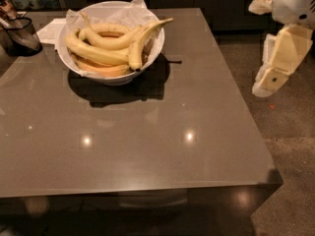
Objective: Pick banana from white bowl
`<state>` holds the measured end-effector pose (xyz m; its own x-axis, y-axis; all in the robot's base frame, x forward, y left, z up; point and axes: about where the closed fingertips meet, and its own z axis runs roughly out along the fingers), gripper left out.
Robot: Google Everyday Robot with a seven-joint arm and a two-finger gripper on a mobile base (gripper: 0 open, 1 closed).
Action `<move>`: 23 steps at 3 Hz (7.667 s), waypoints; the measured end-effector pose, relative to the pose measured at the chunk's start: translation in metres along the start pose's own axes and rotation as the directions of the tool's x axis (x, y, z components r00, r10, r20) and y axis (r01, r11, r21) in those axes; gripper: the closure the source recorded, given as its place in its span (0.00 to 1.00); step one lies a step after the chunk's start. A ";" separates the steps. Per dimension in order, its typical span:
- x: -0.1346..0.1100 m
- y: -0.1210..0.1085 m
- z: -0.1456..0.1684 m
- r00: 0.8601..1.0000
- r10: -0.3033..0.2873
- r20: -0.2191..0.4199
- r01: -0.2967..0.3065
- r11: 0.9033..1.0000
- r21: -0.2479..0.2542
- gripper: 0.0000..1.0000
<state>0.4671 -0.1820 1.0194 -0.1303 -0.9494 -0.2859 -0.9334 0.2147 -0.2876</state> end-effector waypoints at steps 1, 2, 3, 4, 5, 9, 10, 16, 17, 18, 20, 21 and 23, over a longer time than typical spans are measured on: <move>-0.024 -0.009 -0.007 0.995 -0.092 0.029 0.091 0.995 0.034 0.00; -0.025 -0.010 -0.007 0.994 -0.100 0.030 0.099 0.994 0.037 0.00; -0.041 -0.017 0.004 0.998 -0.045 0.047 0.044 0.999 0.030 0.00; -0.073 -0.031 0.027 0.999 -0.005 0.038 0.004 1.000 0.024 0.00; -0.093 -0.039 0.046 1.000 0.004 0.023 -0.003 1.000 -0.022 0.00; -0.178 -0.043 0.051 0.999 0.029 0.018 -0.030 0.998 0.054 0.00; -0.184 -0.042 0.051 1.000 0.018 0.025 -0.020 0.998 0.059 0.00; -0.259 -0.064 0.092 0.987 0.094 0.128 -0.072 0.984 -0.165 0.00; -0.278 -0.071 0.098 0.989 0.045 0.139 -0.022 0.987 -0.161 0.18; -0.283 -0.082 0.108 0.991 0.040 0.131 -0.020 0.988 -0.152 0.26; -0.286 -0.087 0.142 0.995 0.049 0.089 -0.031 0.982 -0.187 0.13; -0.287 -0.085 0.159 0.996 0.051 0.069 -0.035 0.976 -0.214 0.13; -0.290 -0.079 0.180 0.998 0.043 0.044 -0.031 0.968 -0.251 0.37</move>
Offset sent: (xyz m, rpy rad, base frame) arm 0.0087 0.0144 0.0080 0.0023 -0.0327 0.0458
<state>0.6384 0.1174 0.9606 -0.1555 -0.9280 -0.3385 -0.9829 0.1795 -0.0405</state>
